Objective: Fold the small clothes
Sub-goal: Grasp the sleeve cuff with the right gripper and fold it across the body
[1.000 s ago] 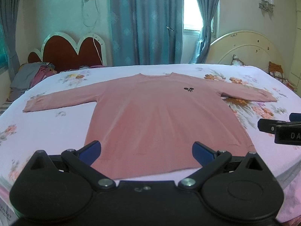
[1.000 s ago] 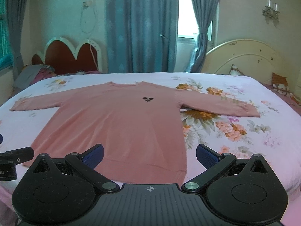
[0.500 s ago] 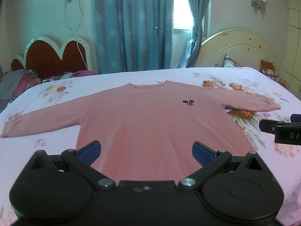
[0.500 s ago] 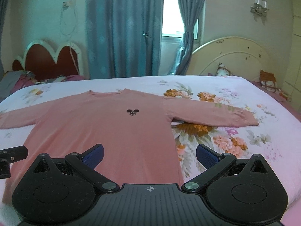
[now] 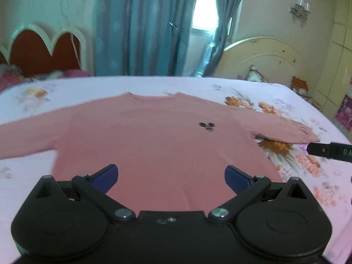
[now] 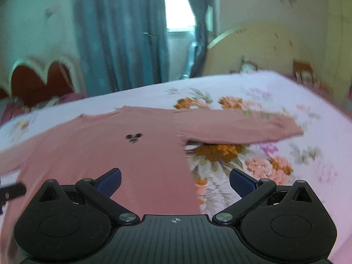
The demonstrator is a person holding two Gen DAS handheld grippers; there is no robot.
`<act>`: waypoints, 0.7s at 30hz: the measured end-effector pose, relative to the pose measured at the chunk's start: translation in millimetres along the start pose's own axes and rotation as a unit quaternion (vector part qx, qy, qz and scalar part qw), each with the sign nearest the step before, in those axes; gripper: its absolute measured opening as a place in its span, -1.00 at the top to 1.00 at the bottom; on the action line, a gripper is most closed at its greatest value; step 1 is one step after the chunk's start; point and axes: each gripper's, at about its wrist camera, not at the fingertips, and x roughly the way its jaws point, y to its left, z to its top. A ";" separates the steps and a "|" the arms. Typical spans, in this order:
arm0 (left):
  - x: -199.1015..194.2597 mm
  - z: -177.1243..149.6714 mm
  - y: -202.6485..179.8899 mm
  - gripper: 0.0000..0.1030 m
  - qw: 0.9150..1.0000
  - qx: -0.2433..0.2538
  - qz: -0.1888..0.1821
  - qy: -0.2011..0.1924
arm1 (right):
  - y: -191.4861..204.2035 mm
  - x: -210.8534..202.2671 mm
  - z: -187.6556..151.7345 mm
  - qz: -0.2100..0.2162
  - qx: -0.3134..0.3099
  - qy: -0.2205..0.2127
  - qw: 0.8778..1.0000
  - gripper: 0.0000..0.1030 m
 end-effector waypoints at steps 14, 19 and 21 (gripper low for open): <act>141.1 54.6 -69.6 -0.89 0.998 0.014 -0.009 0.068 | -239.4 132.5 59.3 -0.056 0.210 0.003 0.976 -0.17; 175.9 68.4 -105.2 -0.94 0.997 0.031 -0.005 0.076 | -303.8 162.7 61.5 -0.059 0.270 0.003 0.961 -0.17; 188.1 70.6 -115.5 -0.94 0.996 0.037 -0.003 0.082 | -321.5 174.5 58.8 -0.053 0.294 0.008 0.954 -0.16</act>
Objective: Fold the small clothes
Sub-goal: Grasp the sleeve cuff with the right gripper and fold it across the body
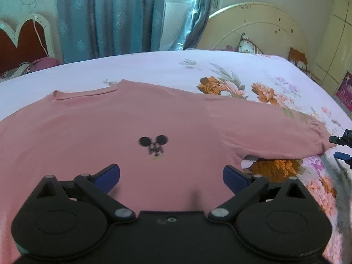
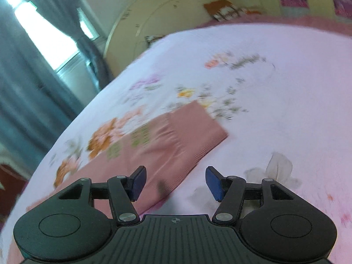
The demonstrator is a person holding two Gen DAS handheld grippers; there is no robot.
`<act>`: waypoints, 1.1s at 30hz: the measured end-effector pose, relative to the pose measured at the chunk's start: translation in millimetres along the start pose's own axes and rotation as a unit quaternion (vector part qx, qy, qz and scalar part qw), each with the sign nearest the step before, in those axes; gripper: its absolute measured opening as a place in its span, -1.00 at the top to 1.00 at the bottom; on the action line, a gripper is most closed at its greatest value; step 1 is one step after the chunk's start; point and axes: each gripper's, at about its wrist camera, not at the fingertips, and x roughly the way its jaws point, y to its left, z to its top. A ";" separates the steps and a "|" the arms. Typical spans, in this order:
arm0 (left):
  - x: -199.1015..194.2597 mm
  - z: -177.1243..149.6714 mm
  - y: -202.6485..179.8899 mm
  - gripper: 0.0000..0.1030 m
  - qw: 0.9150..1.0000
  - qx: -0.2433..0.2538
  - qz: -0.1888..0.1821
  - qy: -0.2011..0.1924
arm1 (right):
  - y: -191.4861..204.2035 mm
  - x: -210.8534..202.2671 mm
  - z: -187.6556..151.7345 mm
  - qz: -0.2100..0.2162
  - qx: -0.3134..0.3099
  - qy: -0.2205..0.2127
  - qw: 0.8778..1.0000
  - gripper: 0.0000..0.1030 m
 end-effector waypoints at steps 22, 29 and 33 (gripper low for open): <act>-12.6 -13.7 122.3 -0.91 0.991 -0.104 0.080 0.015 | 104.4 2.2 15.9 0.006 -0.143 -0.044 0.989 0.90; -42.9 -34.2 215.3 -0.64 0.988 -0.138 0.072 -0.007 | 266.6 -23.3 -89.2 0.125 -0.270 0.004 0.955 0.90; -68.0 -47.4 257.5 -0.83 0.982 -0.166 0.090 -0.021 | 348.3 -21.7 -170.3 0.181 -0.316 0.048 0.930 0.90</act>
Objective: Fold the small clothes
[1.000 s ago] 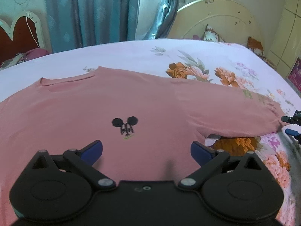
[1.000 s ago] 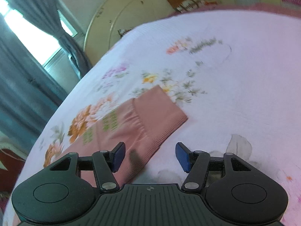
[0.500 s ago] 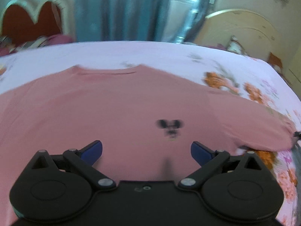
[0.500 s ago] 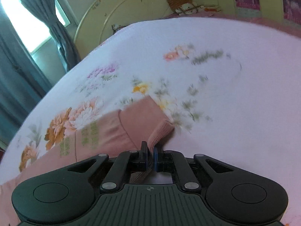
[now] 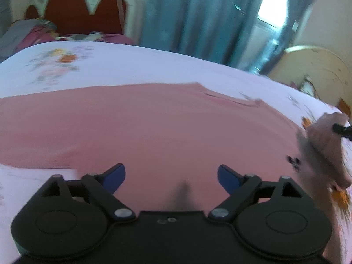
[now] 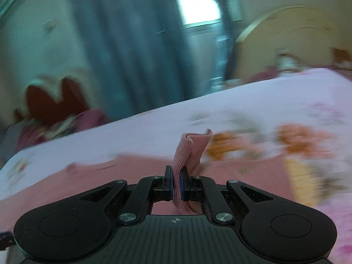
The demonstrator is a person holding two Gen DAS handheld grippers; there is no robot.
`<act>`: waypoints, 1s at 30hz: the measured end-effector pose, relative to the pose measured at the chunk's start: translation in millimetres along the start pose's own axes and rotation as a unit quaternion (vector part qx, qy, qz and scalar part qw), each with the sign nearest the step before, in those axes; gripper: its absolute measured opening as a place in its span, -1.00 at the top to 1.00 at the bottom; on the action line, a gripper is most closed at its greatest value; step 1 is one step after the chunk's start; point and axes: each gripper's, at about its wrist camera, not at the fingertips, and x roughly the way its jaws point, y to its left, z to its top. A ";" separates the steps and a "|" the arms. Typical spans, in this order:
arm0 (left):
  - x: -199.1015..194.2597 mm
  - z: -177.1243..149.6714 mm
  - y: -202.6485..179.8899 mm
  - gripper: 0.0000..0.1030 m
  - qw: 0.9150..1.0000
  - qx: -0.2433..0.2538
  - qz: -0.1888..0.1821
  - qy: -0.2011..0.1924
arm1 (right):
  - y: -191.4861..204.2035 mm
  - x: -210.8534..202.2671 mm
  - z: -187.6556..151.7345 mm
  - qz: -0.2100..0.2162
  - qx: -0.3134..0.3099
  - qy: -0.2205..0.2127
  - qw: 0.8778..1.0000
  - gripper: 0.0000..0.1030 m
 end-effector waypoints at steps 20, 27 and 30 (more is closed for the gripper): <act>9.4 1.9 15.8 -0.73 0.995 -0.019 -0.097 -0.005 | 119.2 46.8 -103.4 0.043 -0.118 0.068 0.990 -0.42; 78.2 13.7 -42.1 -0.14 0.989 0.002 -0.138 0.051 | 0.9 -8.1 -107.7 -0.086 -0.014 0.066 0.994 0.23; 98.0 17.1 -49.5 0.14 0.986 -0.013 -0.152 0.066 | -34.8 -16.5 -103.0 -0.135 0.010 0.059 0.989 0.23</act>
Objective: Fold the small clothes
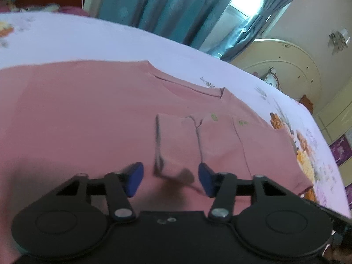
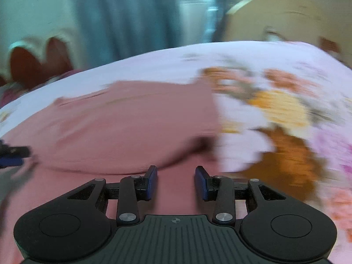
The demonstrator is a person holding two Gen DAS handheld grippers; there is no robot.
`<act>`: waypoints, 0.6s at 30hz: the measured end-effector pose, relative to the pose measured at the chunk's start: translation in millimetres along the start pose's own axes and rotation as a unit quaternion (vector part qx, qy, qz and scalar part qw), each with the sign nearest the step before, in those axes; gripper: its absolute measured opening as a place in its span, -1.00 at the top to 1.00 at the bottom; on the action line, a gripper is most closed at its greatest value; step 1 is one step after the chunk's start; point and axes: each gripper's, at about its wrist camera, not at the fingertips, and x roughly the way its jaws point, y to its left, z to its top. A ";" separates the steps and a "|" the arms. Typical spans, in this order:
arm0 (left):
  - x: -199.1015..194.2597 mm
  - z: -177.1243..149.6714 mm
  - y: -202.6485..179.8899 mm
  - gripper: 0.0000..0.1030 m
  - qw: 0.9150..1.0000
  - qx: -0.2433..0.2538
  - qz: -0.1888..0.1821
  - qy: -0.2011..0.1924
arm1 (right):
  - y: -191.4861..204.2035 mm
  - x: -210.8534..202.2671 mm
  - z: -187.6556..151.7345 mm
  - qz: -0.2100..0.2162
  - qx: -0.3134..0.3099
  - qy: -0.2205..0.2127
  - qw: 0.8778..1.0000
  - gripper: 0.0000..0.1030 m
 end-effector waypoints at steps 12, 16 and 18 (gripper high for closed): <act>-42.9 -0.1 2.6 0.88 0.993 -0.002 -0.009 -0.117 | -41.9 28.0 5.5 0.014 0.019 0.001 1.000 0.57; -30.2 -16.7 28.1 0.88 0.997 -0.015 0.021 -0.080 | -41.5 26.9 6.3 0.019 0.007 0.000 1.000 0.58; -24.5 -23.2 26.7 0.88 0.997 -0.006 0.029 -0.077 | -41.7 27.8 7.6 0.019 0.006 0.002 1.000 0.58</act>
